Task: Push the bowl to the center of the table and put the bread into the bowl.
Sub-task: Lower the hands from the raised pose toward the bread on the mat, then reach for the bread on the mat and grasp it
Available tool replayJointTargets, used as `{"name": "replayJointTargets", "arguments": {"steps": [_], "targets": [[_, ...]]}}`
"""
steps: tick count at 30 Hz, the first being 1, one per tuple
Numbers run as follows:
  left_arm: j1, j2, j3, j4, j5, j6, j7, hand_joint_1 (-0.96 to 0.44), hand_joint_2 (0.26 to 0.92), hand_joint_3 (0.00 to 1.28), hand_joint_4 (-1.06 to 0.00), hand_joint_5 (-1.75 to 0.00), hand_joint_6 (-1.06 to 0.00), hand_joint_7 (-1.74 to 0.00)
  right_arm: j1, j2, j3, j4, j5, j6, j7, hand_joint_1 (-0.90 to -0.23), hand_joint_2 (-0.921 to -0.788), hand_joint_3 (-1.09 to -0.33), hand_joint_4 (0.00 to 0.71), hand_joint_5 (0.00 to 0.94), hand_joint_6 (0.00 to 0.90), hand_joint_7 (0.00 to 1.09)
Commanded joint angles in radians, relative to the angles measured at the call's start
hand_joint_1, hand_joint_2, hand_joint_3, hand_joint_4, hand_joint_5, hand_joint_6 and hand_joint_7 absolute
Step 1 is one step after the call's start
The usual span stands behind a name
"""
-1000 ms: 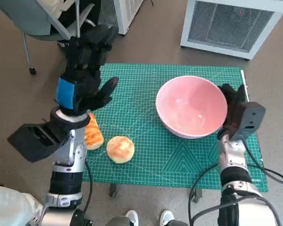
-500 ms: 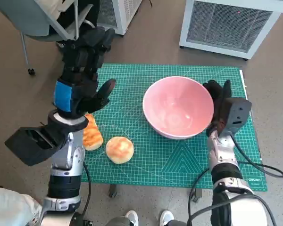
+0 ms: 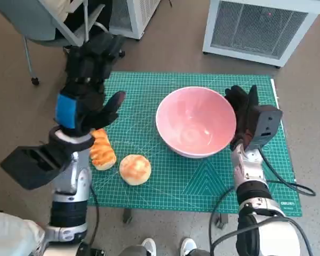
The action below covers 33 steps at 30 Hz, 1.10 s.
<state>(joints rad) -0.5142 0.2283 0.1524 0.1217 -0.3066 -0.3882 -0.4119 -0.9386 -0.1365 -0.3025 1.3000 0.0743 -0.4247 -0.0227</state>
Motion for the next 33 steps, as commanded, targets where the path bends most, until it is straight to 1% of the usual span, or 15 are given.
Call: {"name": "replayJointTargets", "arguments": {"steps": [1, 3, 5, 6, 8, 10, 11, 14, 17, 20, 22, 24, 26, 28, 33], "targets": [[0.015, 0.129, 0.033, 0.011, 0.08, -0.044, -0.042, -0.26, 0.86, 0.44, 0.0, -0.5, 0.0, -0.81, -0.017, -0.016, 0.023, -0.037, -0.023, -0.089, -0.016, -0.48, -0.921, -0.818, 0.26, 0.004, 0.054, 0.53], [0.002, 0.231, 0.04, 0.057, 0.144, -0.102, -0.091, -0.27, 0.843, 0.43, 0.0, -0.55, 0.0, -0.84, -0.018, -0.029, 0.04, -0.065, -0.033, -0.154, 0.006, -0.492, -0.921, -0.816, 0.25, 0.002, 0.037, 0.55], [-0.021, 0.329, 0.04, 0.116, 0.187, -0.156, -0.149, -0.27, 0.837, 0.41, 0.0, -0.59, 0.0, -0.86, -0.018, -0.044, 0.054, -0.109, -0.03, -0.226, 0.053, -0.507, -0.921, -0.814, 0.243, 0.001, 0.023, 0.56], [-0.029, 0.358, 0.038, 0.137, 0.197, -0.174, -0.167, -0.26, 0.834, 0.39, -0.01, -0.61, 0.0, -0.87, -0.018, -0.049, 0.058, -0.125, -0.027, -0.25, 0.07, -0.515, -0.921, -0.812, 0.241, 0.001, 0.014, 0.58], [-0.05, 0.422, 0.03, 0.188, 0.209, -0.203, -0.214, -0.25, 0.836, 0.35, -0.03, -0.61, 0.0, -0.89, -0.008, -0.054, 0.071, -0.185, -0.017, -0.308, 0.115, -0.524, -0.921, -0.807, 0.241, 0.002, 0.009, 0.6], [-0.069, 0.471, 0.019, 0.229, 0.218, -0.22, -0.252, -0.25, 0.843, 0.3, -0.06, -0.59, -0.01, -0.9, 0.006, -0.051, 0.083, -0.249, 0.0, -0.35, 0.16, -0.531, -0.921, -0.802, 0.243, 0.003, 0.008, 0.62], [-0.079, 0.493, 0.012, 0.252, 0.225, -0.232, -0.268, -0.24, 0.855, 0.26, -0.09, -0.56, -0.03, -0.88, 0.019, -0.047, 0.089, -0.293, 0.015, -0.37, 0.189, -0.537, -0.921, -0.798, 0.246, 0.004, 0.008, 0.62], [-0.112, 0.546, -0.01, 0.318, 0.248, -0.275, -0.313, -0.24, 0.884, 0.13, -0.19, -0.42, -0.11, -0.78, 0.058, -0.035, 0.112, -0.427, 0.061, -0.404, 0.265, -0.558, -0.921, -0.776, 0.259, 0.011, 0.02, 0.64], [-0.151, 0.593, -0.043, 0.388, 0.28, -0.319, -0.359, -0.25, 0.906, 0.05, -0.28, -0.26, -0.19, -0.65, 0.101, -0.028, 0.142, -0.563, 0.106, -0.412, 0.33, -0.572, -0.921, -0.756, 0.269, 0.015, 0.036, 0.66], [-0.185, 0.629, -0.077, 0.445, 0.321, -0.37, -0.384, -0.25, 0.895, 0.02, -0.35, -0.13, -0.27, -0.49, 0.136, -0.029, 0.169, -0.664, 0.137, -0.414, 0.379, -0.58, -0.921, -0.745, 0.278, 0.018, 0.047, 0.67], [-0.202, 0.65, -0.099, 0.472, 0.36, -0.403, -0.386, -0.25, 0.881, 0.01, -0.37, -0.08, -0.33, -0.37, 0.151, -0.032, 0.182, -0.713, 0.147, -0.415, 0.4, -0.58, -0.921, -0.742, 0.282, 0.019, 0.05, 0.67], [-0.217, 0.666, -0.119, 0.492, 0.399, -0.429, -0.38, -0.25, 0.866, 0.0, -0.39, -0.03, -0.38, -0.27, 0.164, -0.036, 0.19, -0.75, 0.142, -0.413, 0.406, -0.579, -0.921, -0.739, 0.285, 0.02, 0.053, 0.67], [-0.228, 0.683, -0.143, 0.503, 0.448, -0.446, -0.37, -0.26, 0.855, 0.0, -0.4, -0.02, -0.41, -0.21, 0.182, -0.04, 0.196, -0.794, 0.124, -0.409, 0.399, -0.578, -0.921, -0.738, 0.287, 0.021, 0.055, 0.67], [-0.236, 0.696, -0.163, 0.511, 0.485, -0.46, -0.363, -0.27, 0.846, 0.0, -0.4, -0.01, -0.44, -0.15, 0.2, -0.042, 0.2, -0.831, 0.116, -0.399, 0.395, -0.577, -0.921, -0.737, 0.29, 0.021, 0.057, 0.67], [-0.26, 0.707, -0.217, 0.543, 0.563, -0.505, -0.351, -0.29, 0.831, 0.0, -0.4, 0.0, -0.46, -0.08, 0.235, -0.039, 0.204, -0.899, 0.099, -0.358, 0.372, -0.576, -0.921, -0.734, 0.293, 0.021, 0.063, 0.68]]}}
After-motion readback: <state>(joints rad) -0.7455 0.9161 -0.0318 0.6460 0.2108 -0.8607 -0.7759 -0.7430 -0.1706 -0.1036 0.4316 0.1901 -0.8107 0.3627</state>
